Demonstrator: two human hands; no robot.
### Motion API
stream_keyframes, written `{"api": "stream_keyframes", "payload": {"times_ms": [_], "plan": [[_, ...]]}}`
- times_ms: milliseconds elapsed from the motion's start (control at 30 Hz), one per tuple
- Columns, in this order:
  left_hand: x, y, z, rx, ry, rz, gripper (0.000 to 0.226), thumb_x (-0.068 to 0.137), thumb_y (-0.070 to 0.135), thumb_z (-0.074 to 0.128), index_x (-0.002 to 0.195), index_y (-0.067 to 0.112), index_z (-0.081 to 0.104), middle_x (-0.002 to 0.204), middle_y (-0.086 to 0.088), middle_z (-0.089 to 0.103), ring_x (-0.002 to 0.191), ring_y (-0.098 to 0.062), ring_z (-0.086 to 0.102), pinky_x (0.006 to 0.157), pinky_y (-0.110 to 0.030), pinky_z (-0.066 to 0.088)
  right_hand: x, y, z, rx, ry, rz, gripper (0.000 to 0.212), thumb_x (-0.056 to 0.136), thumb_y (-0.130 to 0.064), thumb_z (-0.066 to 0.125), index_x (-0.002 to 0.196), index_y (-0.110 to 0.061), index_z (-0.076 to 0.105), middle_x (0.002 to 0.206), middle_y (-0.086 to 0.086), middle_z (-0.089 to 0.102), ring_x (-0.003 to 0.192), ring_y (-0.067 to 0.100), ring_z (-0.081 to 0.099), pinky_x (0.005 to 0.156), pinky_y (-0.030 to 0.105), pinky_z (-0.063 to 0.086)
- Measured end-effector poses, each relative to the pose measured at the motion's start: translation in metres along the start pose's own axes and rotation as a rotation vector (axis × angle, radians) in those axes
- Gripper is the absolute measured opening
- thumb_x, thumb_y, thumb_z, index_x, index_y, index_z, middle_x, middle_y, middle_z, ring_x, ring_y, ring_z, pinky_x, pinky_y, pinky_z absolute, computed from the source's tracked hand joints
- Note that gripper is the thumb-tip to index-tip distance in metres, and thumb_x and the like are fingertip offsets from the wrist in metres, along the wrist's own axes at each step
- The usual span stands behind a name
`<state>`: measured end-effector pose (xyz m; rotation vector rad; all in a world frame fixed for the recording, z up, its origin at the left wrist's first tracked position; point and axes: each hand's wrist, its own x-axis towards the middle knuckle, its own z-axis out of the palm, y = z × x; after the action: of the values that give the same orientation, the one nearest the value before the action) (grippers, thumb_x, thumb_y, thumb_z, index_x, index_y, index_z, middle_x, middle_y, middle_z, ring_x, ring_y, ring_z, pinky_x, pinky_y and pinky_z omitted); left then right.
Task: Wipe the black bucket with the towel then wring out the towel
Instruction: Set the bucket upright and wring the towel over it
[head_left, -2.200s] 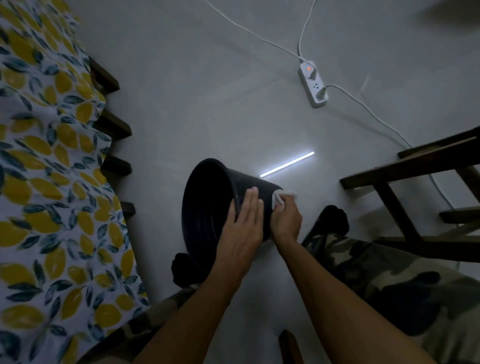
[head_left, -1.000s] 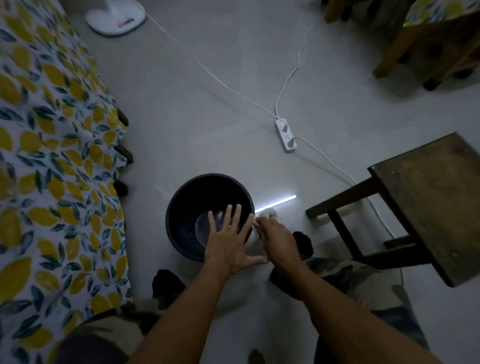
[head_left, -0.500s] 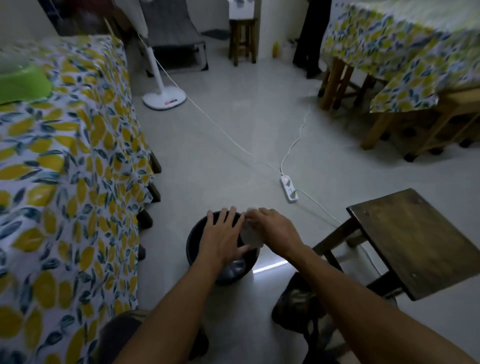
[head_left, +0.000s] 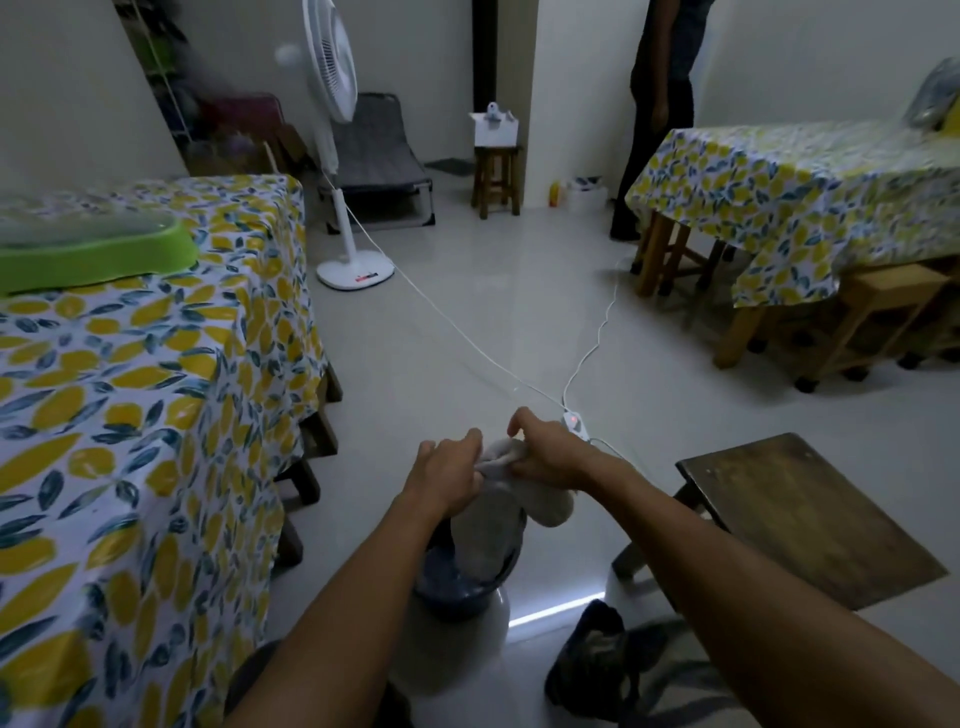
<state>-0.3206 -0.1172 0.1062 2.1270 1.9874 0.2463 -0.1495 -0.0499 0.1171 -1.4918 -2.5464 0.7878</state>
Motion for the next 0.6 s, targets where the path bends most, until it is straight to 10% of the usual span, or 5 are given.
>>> {"api": "stream_keyframes", "payload": {"times_ms": [267, 600], "plan": [[0.0, 0.006, -0.012, 0.071, 0.001, 0.019, 0.041, 0.09, 0.028, 0.057, 0.129, 0.021, 0.049, 0.126, -0.008, 0.057, 0.114, -0.03, 0.056, 0.095, -0.041, 0.037, -0.017, 0.007, -0.015, -0.042, 0.073, 0.112, 0.048, 0.089, -0.047, 0.071, 0.119, -0.013, 0.059, 0.116, 0.015, 0.066, 0.108, 0.03, 0.06, 0.087, 0.037, 0.048], [0.002, 0.022, -0.028, 0.251, 0.033, 0.036, 0.029, 0.083, 0.035, 0.067, 0.109, 0.025, 0.066, 0.111, -0.002, 0.066, 0.107, -0.025, 0.062, 0.091, -0.038, 0.04, -0.04, 0.006, -0.036, 0.008, -0.222, 0.132, 0.076, 0.076, -0.066, 0.075, 0.128, -0.013, 0.058, 0.119, 0.007, 0.063, 0.111, 0.026, 0.06, 0.093, 0.037, 0.048]]}}
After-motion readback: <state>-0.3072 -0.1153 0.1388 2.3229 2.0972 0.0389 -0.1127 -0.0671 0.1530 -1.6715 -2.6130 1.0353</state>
